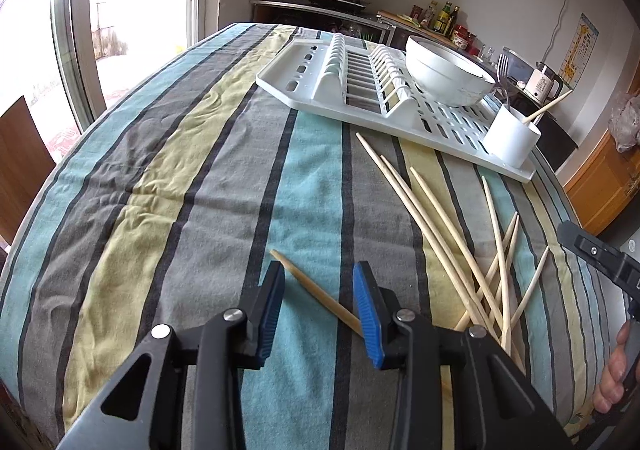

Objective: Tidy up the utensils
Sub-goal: 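Move both grippers back down to the chopstick pile, then close the right gripper on a chopstick while the left gripper grasps another chopstick, then lift and carry both held chopsticks over the white cup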

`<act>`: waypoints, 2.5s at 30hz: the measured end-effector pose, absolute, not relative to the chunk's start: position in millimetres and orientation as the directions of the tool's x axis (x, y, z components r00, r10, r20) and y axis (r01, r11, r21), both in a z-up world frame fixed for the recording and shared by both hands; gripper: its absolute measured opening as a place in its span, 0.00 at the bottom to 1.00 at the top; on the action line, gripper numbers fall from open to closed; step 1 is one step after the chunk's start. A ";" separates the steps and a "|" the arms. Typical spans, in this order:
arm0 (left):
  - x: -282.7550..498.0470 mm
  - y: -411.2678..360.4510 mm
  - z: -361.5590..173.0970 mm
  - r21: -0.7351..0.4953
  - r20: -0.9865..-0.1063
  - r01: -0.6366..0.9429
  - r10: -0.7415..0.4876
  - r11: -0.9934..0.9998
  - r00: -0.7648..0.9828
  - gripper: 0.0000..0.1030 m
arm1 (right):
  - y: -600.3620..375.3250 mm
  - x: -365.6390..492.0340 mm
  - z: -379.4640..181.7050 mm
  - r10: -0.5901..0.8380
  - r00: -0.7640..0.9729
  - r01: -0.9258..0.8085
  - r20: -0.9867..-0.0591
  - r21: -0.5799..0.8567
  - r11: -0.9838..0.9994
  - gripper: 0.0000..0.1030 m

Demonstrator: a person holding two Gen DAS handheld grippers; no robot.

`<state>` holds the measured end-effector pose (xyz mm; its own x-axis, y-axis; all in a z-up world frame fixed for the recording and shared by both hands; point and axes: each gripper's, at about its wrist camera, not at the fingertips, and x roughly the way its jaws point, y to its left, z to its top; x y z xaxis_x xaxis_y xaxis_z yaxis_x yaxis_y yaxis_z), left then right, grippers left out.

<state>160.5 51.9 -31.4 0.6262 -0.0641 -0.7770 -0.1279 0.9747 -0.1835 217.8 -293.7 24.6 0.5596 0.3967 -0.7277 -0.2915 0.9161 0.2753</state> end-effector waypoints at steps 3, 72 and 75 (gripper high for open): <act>167.4 51.8 -32.1 -0.169 -0.773 -0.131 -0.049 0.977 0.633 0.35 | -280.4 238.3 16.8 0.371 0.537 -0.294 -0.757 0.244 0.924 0.32; 188.5 6.5 37.0 -0.190 -0.714 0.120 -0.221 0.974 0.664 0.04 | -296.9 247.1 55.6 0.450 0.566 -0.383 -0.691 0.263 0.886 0.05; 184.3 7.0 58.1 -0.193 -0.677 0.142 -0.237 0.971 0.697 0.04 | -302.1 242.1 69.0 0.455 0.592 -0.385 -0.666 0.262 0.885 0.05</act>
